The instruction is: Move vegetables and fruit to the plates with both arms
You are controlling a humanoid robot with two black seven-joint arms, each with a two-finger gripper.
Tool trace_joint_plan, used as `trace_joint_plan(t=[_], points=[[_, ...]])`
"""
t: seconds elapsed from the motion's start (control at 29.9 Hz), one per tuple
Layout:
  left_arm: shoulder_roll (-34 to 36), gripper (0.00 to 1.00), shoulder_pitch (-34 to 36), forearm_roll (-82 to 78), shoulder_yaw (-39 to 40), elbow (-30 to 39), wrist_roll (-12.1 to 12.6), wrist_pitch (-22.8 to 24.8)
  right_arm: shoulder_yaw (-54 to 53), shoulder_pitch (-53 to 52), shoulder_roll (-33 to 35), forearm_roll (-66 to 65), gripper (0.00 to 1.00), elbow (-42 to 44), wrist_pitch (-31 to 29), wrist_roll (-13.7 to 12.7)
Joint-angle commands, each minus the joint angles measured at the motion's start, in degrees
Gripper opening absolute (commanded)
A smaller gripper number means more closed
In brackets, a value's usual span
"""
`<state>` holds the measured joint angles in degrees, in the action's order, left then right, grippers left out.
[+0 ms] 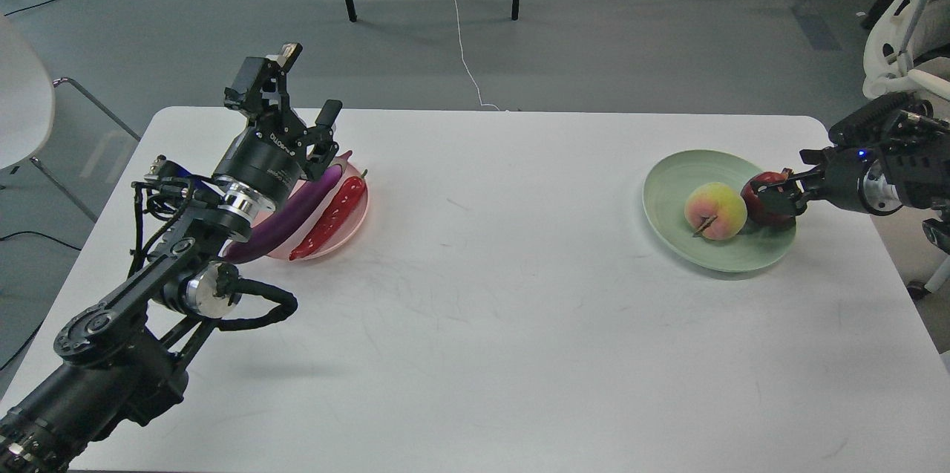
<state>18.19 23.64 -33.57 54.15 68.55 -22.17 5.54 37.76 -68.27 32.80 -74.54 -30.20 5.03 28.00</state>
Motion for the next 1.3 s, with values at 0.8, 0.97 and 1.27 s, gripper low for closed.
trace_joint_plan(t=[0.8, 0.97, 1.27], points=[[-3.9, 0.99, -2.1, -1.1, -0.4, -0.9, 0.0, 0.4, -46.6, 15.5, -0.1, 69.8, 0.96, -20.0, -4.0, 0.0], [-4.7, 0.99, -2.4, -1.2, -0.8, -4.9, 0.0, 2.8, -49.7, 22.0, 1.1, 75.7, 0.96, -29.3, -14.0, 0.0], [-4.5, 0.99, -2.4, -2.1, -0.7, -7.6, 0.0, 9.8, -59.5, 31.7, 0.3, 76.5, 0.97, -31.3, -19.9, 0.0]])
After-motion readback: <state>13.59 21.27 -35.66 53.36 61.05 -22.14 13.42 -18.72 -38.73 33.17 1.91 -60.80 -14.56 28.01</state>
